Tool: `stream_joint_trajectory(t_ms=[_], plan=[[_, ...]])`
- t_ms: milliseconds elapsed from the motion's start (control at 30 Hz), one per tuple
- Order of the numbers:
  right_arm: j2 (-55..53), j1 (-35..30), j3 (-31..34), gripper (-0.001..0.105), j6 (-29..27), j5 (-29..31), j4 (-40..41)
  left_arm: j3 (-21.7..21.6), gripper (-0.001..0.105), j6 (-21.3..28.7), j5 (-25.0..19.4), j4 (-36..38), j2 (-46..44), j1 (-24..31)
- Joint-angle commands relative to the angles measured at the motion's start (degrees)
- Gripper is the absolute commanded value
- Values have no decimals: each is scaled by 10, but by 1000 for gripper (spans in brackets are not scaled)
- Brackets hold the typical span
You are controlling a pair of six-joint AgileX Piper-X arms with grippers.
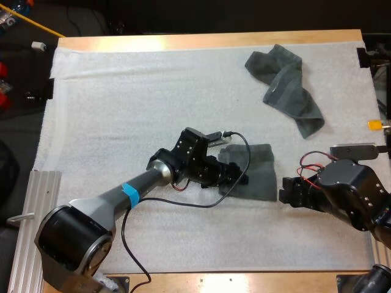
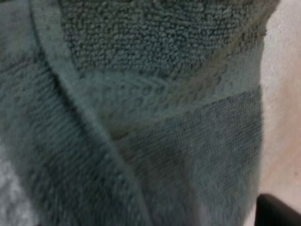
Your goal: Pick towel from pile, fold and stack
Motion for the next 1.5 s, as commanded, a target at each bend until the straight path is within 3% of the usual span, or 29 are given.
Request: stream_joint_trajectory(t_ms=[0, 100, 167, 300, 333, 467, 567, 733, 900, 1033, 1233, 1467], plan=[[-2, -2, -2, 64, -7, -3, -2, -5, 68, -12, 4, -11, -1, -4], [-2, -2, -2, 64, -7, -3, -1, -5, 58, -14, -1, -11, -1, -4], [-2, -2, -2, 64, -7, -3, 1, -5, 44, -14, -1, -11, -1, -3], [-2, -2, -2, 64, -7, -3, 1, -5, 3, -9, 3, -3, -1, -3], [-2, -2, -2, 64, -7, -3, 1, -5, 0, 2, 3, 3, -1, -3], [-2, -2, -2, 64, -7, -5, 1, -7, 0, 51, 2, 53, -1, 7], [-2, -2, -2, 64, -7, -5, 1, -7, 0, 118, -27, 122, -10, 33], [-2, -2, -2, 64, -7, -5, 1, -7, 0, 245, -131, 246, -49, 113], [-2, -2, -2, 64, -7, -5, 1, -7, 0, 322, -220, 315, -86, 216], [-2, -2, -2, 64, -7, -14, 1, -7, 0, 385, -338, 369, -103, 296], [-2, -2, -2, 64, -7, -18, 1, -7, 0, 441, -455, 405, -104, 368], [-2, -2, -2, 64, -7, -43, 1, -7, 0, 443, -518, 404, -108, 397]])
